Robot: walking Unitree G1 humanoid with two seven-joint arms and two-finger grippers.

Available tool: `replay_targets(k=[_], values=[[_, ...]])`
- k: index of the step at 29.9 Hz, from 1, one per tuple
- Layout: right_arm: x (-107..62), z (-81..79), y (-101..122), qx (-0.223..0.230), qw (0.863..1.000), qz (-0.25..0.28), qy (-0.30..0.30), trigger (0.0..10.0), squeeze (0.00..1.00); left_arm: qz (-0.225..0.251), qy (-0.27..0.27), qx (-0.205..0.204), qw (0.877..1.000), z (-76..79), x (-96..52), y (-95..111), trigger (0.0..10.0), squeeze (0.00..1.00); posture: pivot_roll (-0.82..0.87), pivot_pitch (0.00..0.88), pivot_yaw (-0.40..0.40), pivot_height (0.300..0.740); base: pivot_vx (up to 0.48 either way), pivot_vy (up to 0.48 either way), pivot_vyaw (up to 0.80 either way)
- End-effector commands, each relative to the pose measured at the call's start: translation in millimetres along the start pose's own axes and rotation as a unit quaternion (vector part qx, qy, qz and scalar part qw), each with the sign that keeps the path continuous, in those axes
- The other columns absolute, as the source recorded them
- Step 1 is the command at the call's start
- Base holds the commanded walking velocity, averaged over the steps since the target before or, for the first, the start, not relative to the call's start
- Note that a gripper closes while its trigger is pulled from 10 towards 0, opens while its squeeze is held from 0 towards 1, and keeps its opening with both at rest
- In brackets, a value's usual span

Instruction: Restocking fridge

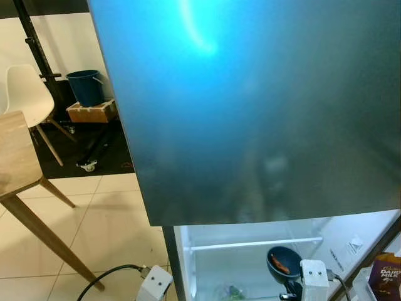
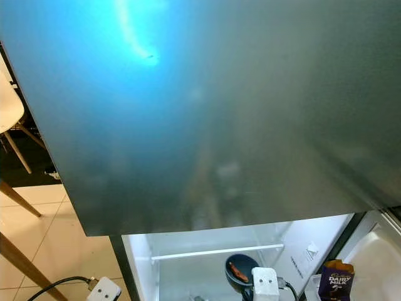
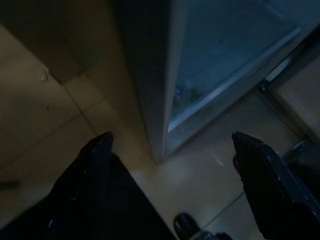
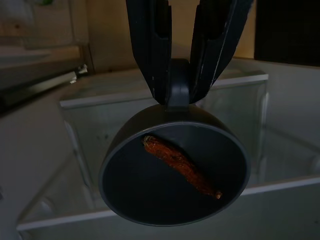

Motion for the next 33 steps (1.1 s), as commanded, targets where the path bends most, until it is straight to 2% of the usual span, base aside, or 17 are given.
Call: replay_targets(k=[1,4,11,28,33], values=[[0.5,-4.4,1.0,-0.006,1.0,0.002,0.013,10.0,0.0,-0.007,-0.018,0.025,0.999,-2.0,-4.9,-1.7,10.0,0.0,-0.05,0.076,0.02,0.731,0.0,0.0,0.0],[1.7,-4.8,3.6,-0.01,1.0,0.005,0.015,10.0,0.0,-0.007,-0.037,0.047,0.998,0.3,-4.7,0.9,10.0,0.0,-0.04,0.073,0.016,0.716,0.0,0.0,0.0],[4.9,-0.9,16.5,-0.006,0.999,0.035,0.007,10.0,0.0,0.003,-0.037,0.056,0.998,-1.2,-4.9,4.6,10.0,0.0,-0.05,0.072,0.019,0.706,0.0,0.0,0.0],[4.9,6.4,48.7,0.006,0.992,0.126,-0.002,10.0,0.0,0.016,-0.053,0.053,0.997,3.3,-2.2,10.1,10.0,0.0,-0.05,0.083,0.023,0.691,0.0,0.0,0.0],[2.8,5.4,56.6,0.008,0.988,0.151,0.0,10.0,0.0,0.028,-0.036,0.028,0.999,0.3,-0.1,15.0,10.0,0.0,-0.06,0.084,0.021,0.691,0.0,0.0,0.0]])
Point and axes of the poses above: a point about 5 cm out from each wrist's last joint towards the gripper, its own x axis pointing out of the wrist towards the gripper, its own y axis along the axis of the wrist's last joint, z = x × y, the point moved 1 cm from there along x, pointing out of the wrist towards the gripper, and after that the axes turned 6 degrees about -x, right-handed, at the moved point
